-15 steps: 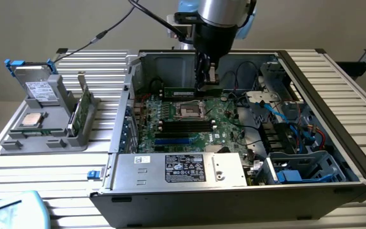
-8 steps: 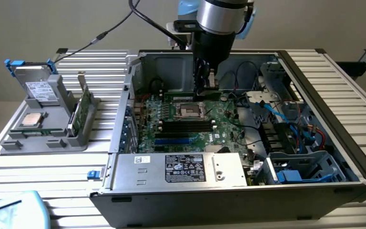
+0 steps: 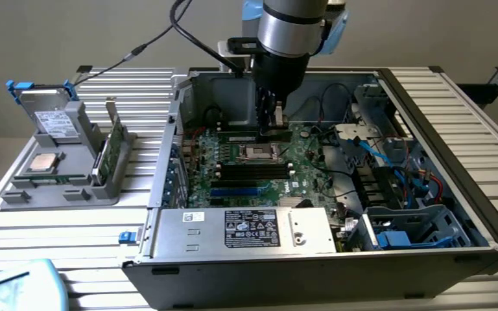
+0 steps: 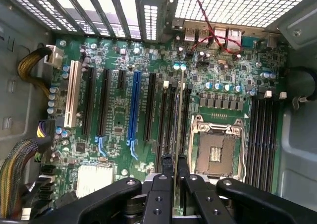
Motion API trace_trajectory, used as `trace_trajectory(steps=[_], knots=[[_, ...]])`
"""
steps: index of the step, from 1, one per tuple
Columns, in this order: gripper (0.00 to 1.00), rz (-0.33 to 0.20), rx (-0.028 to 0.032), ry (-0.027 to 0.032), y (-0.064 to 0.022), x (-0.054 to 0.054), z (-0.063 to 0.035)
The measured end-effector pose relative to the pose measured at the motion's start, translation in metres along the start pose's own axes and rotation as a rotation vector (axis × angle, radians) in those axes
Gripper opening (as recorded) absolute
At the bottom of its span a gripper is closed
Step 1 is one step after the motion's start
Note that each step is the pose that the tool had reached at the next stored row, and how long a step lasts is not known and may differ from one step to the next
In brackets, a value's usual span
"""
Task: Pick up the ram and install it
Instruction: 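Insert the ram into the slot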
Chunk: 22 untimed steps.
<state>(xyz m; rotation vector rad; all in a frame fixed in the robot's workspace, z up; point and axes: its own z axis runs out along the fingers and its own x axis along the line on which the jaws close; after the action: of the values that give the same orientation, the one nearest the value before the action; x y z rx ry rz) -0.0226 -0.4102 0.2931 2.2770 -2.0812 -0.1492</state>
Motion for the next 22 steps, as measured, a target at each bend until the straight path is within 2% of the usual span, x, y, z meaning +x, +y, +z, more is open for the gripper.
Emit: trace_trajectory(steps=[4, 6, 8, 10, 14, 22], knots=[[0.14, -0.001, -0.0002, 0.0012, -0.0007, 0.000, 0.0073], [0.14, 0.000, -0.0008, 0.0068, -0.0011, -0.001, 0.0104], [0.14, 0.000, -0.0014, 0.0149, -0.0016, -0.003, 0.0129], [0.14, 0.001, -0.0018, 0.0199, -0.0021, -0.005, 0.0162], [0.14, 0.001, -0.0018, 0.0206, -0.0034, -0.010, 0.0236], [0.14, 0.002, -0.0032, 0.0346, -0.0048, -0.010, 0.0367]])
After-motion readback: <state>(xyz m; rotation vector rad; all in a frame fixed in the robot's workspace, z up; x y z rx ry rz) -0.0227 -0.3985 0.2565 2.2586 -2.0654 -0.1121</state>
